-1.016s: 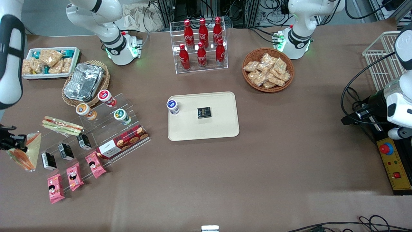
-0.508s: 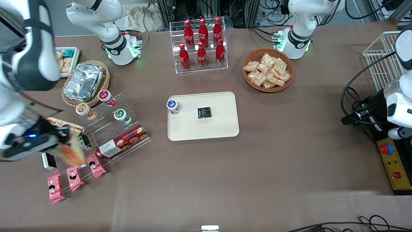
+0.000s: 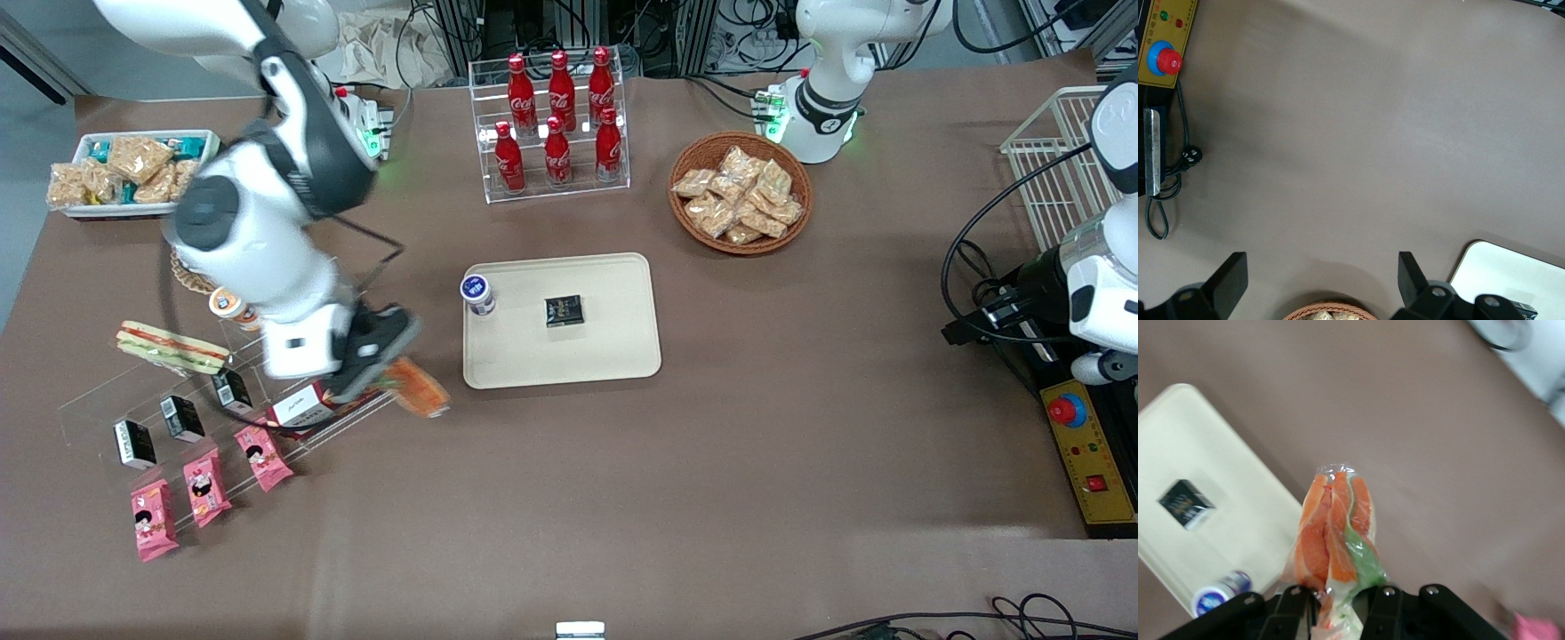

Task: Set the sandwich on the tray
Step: 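Lift the sandwich and carry it over the cream tray, then lower the sandwich onto the tray and open the right gripper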

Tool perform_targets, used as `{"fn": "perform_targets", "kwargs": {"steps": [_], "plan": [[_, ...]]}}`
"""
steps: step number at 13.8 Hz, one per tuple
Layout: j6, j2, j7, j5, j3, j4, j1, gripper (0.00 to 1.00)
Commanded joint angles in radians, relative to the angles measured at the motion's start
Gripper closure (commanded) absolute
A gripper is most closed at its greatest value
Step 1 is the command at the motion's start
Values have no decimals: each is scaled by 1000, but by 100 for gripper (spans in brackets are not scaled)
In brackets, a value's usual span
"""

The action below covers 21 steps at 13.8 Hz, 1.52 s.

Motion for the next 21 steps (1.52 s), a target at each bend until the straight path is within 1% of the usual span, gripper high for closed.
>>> {"fn": "perform_targets", "kwargs": {"steps": [1,2,4,5,8,11,13,16,17,21], "plan": [[103,131,1,-26,67,16,31,100],[157,171,1,-46,67,16,68,100],[237,261,-7,-152,70,16,103,100],[260,291,-8,-192,70,16,126,100],[289,328,-4,-255,70,16,160,100],[291,340,-10,-266,70,16,183,100],[300,344,-10,-292,70,16,211,100],[347,384,-11,-399,72,16,224,100],[356,386,-10,-425,72,11,231,100],[354,400,4,-427,72,1,244,100]]}}
